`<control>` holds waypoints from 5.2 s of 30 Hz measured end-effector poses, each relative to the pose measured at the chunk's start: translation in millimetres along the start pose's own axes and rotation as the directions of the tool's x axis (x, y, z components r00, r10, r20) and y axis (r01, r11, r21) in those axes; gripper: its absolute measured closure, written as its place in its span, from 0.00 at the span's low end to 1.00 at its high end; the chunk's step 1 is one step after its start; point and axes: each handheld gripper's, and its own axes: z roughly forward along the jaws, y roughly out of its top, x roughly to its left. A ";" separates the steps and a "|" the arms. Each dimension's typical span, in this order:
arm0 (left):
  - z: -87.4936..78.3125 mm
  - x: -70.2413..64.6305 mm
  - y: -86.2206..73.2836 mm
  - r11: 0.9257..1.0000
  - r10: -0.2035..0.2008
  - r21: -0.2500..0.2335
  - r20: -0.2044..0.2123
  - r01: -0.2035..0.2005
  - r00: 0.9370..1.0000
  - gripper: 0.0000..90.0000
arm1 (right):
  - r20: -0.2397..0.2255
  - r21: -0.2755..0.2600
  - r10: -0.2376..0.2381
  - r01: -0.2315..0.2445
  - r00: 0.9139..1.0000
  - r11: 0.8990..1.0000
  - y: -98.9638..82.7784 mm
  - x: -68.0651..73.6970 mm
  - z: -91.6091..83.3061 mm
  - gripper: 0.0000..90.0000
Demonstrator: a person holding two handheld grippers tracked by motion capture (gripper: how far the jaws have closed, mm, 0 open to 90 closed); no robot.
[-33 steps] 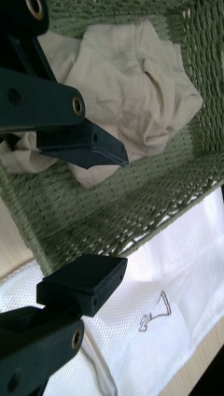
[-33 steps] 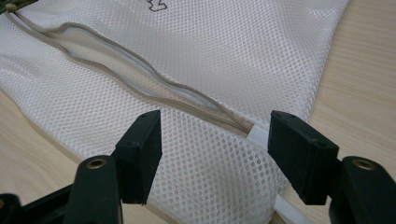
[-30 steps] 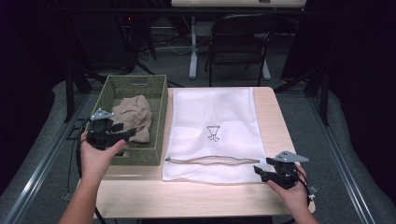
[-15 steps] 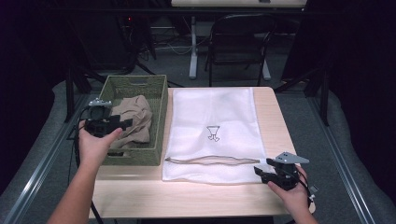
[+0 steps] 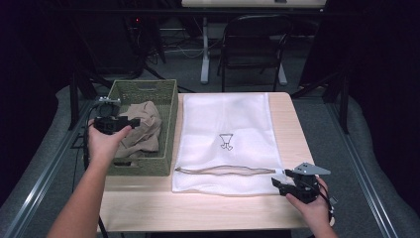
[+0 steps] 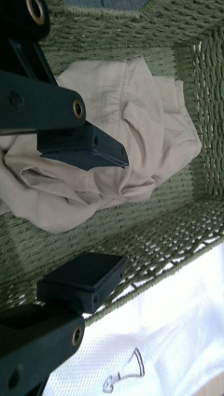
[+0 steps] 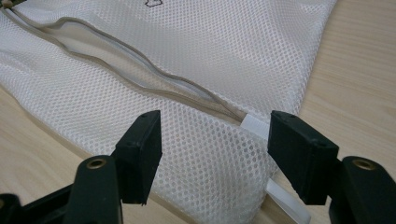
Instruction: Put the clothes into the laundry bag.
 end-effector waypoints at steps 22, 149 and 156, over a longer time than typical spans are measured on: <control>35.1 16.3 17.4 0.995 -0.048 0.085 -0.088 0.056 0.995 0.46 | -0.008 0.011 0.000 0.000 1.000 1.000 -0.3 -1.2 1.7 0.39; 158.9 56.9 -9.6 0.875 -0.155 0.404 -0.283 0.265 0.946 0.10 | -0.025 0.031 0.013 -0.013 1.000 0.999 -2.5 -1.0 10.7 0.39; 156.8 54.8 -7.4 0.876 -0.152 0.404 -0.287 0.263 0.946 0.23 | -0.022 0.033 0.014 -0.013 1.000 0.999 -2.7 -1.1 10.3 0.39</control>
